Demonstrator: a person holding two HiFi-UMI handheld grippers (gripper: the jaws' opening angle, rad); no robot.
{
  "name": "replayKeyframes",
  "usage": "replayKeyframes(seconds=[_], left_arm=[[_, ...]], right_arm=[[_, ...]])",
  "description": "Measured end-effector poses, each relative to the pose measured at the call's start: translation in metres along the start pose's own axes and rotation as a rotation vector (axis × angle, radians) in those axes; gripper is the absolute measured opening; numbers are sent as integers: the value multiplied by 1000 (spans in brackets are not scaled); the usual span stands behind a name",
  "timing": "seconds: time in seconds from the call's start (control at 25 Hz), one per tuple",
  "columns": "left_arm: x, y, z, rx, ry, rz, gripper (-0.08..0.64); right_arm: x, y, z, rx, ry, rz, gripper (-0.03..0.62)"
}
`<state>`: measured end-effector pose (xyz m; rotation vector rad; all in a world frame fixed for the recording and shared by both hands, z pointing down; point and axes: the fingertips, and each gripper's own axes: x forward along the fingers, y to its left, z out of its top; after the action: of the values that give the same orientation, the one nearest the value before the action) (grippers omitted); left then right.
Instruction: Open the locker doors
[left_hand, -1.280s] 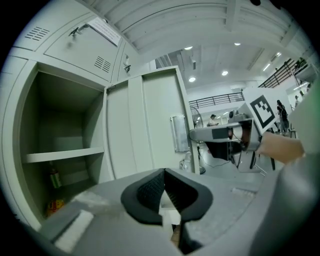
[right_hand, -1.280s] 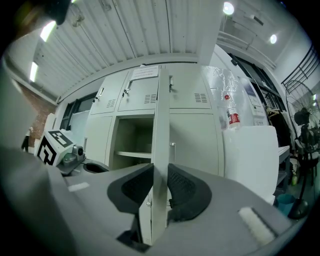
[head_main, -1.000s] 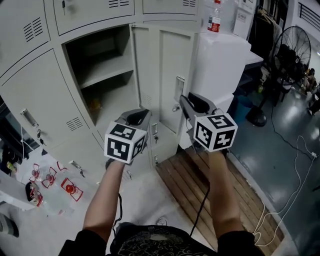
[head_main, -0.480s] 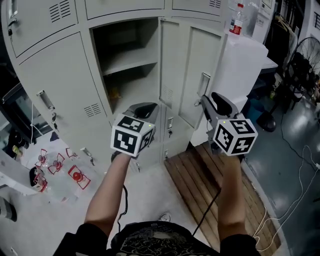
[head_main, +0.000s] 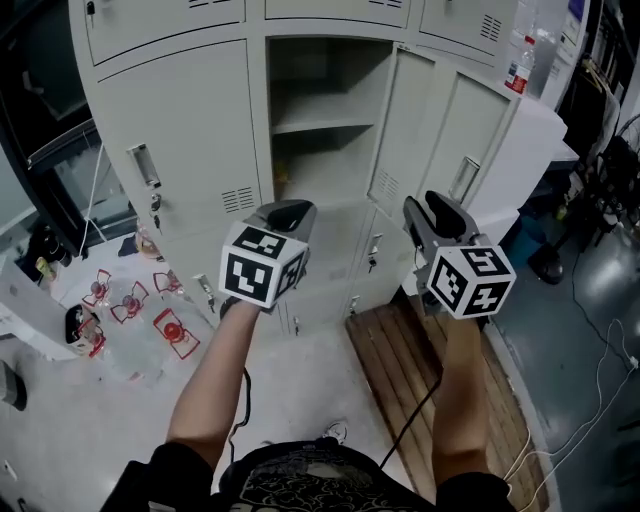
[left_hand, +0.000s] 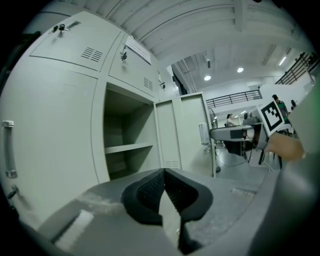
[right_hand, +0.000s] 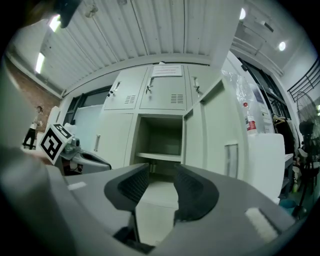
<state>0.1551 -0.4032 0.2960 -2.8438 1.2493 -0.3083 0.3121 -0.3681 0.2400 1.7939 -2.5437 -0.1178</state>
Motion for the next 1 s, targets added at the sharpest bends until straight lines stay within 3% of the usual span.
replayKeyframes(seconds=[1.0], left_arm=[[-234,184,-67,-70,24,347,2]], right_arm=[[111,294,-2,-3,10,377,161]])
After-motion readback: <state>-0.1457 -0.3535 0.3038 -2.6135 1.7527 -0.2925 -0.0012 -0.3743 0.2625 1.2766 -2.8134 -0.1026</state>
